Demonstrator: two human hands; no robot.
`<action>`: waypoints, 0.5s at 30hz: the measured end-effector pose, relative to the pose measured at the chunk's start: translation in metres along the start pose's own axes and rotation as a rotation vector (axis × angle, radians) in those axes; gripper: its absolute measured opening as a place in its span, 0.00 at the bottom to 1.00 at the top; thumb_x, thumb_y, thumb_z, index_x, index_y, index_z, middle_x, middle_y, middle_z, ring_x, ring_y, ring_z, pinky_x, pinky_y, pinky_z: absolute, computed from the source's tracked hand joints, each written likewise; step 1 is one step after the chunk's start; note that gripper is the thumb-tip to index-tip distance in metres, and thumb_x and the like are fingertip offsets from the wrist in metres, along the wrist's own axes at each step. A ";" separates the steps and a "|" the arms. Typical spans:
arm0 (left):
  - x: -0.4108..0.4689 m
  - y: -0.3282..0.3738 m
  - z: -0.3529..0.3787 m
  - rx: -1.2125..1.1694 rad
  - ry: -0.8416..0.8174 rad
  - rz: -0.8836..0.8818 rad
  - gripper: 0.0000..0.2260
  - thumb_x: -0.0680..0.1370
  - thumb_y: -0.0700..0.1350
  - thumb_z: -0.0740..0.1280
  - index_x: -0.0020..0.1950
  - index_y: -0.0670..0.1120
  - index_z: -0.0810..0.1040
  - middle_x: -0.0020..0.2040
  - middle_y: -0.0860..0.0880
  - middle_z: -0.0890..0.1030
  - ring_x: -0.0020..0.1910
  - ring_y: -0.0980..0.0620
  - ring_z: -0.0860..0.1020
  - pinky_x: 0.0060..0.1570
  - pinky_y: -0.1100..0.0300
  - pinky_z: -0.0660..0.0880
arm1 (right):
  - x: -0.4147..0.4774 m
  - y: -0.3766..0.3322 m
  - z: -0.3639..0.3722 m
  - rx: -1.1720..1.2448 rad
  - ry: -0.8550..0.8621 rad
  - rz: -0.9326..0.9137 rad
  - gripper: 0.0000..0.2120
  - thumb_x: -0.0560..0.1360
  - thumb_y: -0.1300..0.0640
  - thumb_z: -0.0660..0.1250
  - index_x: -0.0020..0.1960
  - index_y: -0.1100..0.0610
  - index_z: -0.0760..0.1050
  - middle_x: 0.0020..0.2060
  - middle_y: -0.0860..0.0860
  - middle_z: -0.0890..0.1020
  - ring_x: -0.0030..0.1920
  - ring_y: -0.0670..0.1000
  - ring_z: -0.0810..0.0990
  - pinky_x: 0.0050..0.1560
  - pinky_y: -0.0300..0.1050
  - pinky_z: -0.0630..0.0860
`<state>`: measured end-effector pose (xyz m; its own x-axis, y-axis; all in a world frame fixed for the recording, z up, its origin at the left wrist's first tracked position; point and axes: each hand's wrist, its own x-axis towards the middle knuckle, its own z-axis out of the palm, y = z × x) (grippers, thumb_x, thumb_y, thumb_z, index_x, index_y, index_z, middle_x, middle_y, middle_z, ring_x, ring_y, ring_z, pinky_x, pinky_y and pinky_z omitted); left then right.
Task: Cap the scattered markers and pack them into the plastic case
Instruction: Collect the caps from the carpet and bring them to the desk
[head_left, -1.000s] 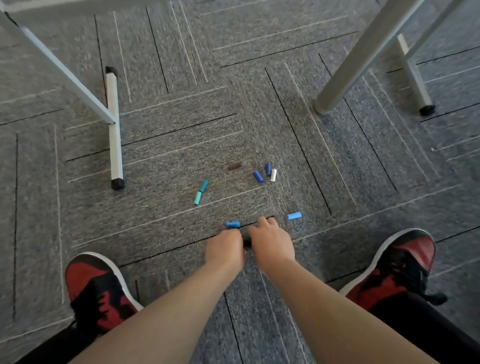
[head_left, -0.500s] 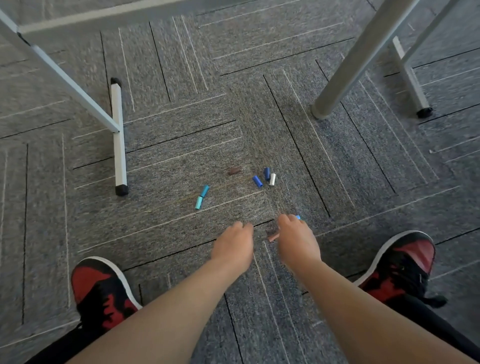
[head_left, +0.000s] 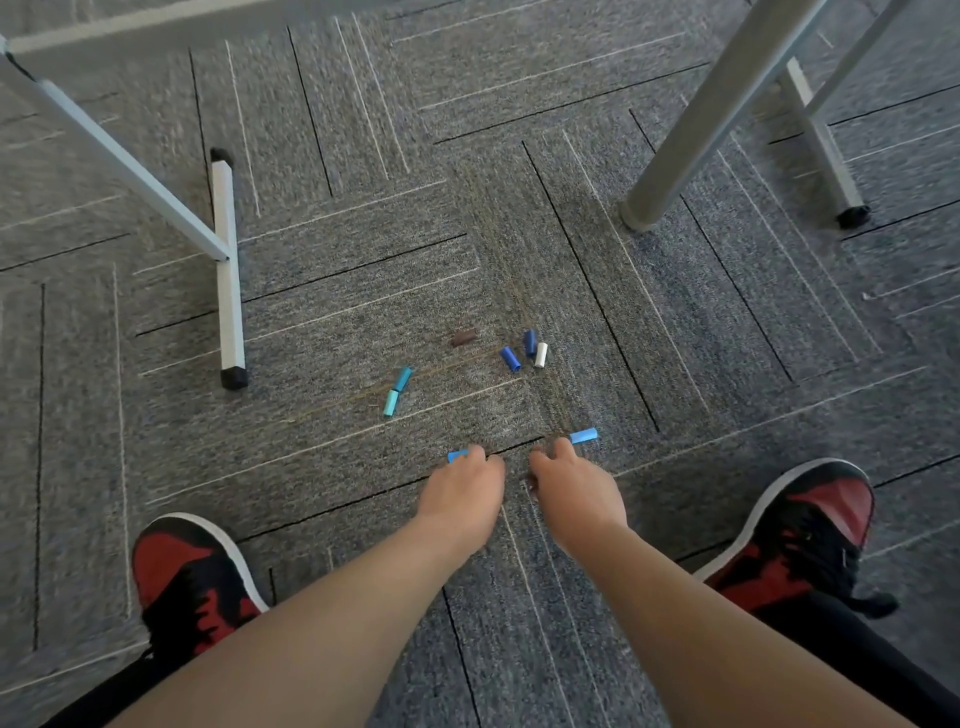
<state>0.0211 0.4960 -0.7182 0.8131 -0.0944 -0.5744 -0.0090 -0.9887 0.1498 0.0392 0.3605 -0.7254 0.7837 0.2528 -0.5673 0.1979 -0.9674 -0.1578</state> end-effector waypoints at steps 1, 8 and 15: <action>0.000 0.002 -0.001 -0.024 0.006 -0.025 0.17 0.74 0.31 0.67 0.60 0.44 0.72 0.57 0.45 0.73 0.49 0.45 0.78 0.42 0.53 0.74 | -0.001 -0.001 0.000 0.007 0.011 -0.008 0.12 0.79 0.65 0.62 0.61 0.56 0.69 0.59 0.54 0.69 0.45 0.56 0.80 0.38 0.47 0.74; 0.003 0.001 -0.007 -0.173 0.086 -0.045 0.25 0.76 0.30 0.65 0.70 0.45 0.64 0.59 0.45 0.77 0.48 0.47 0.79 0.40 0.55 0.76 | 0.004 0.001 -0.014 0.113 0.110 0.084 0.18 0.77 0.67 0.59 0.65 0.56 0.62 0.54 0.55 0.78 0.46 0.57 0.81 0.41 0.49 0.76; 0.016 -0.017 -0.011 -0.157 0.151 -0.156 0.15 0.78 0.37 0.66 0.62 0.46 0.67 0.52 0.47 0.74 0.39 0.52 0.75 0.32 0.60 0.69 | 0.016 0.026 -0.024 0.060 0.149 0.196 0.17 0.75 0.68 0.65 0.62 0.56 0.72 0.58 0.54 0.75 0.43 0.50 0.76 0.44 0.43 0.76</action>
<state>0.0405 0.5131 -0.7206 0.8754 0.0883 -0.4753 0.2042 -0.9587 0.1980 0.0709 0.3387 -0.7191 0.8827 0.0518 -0.4671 0.0018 -0.9943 -0.1068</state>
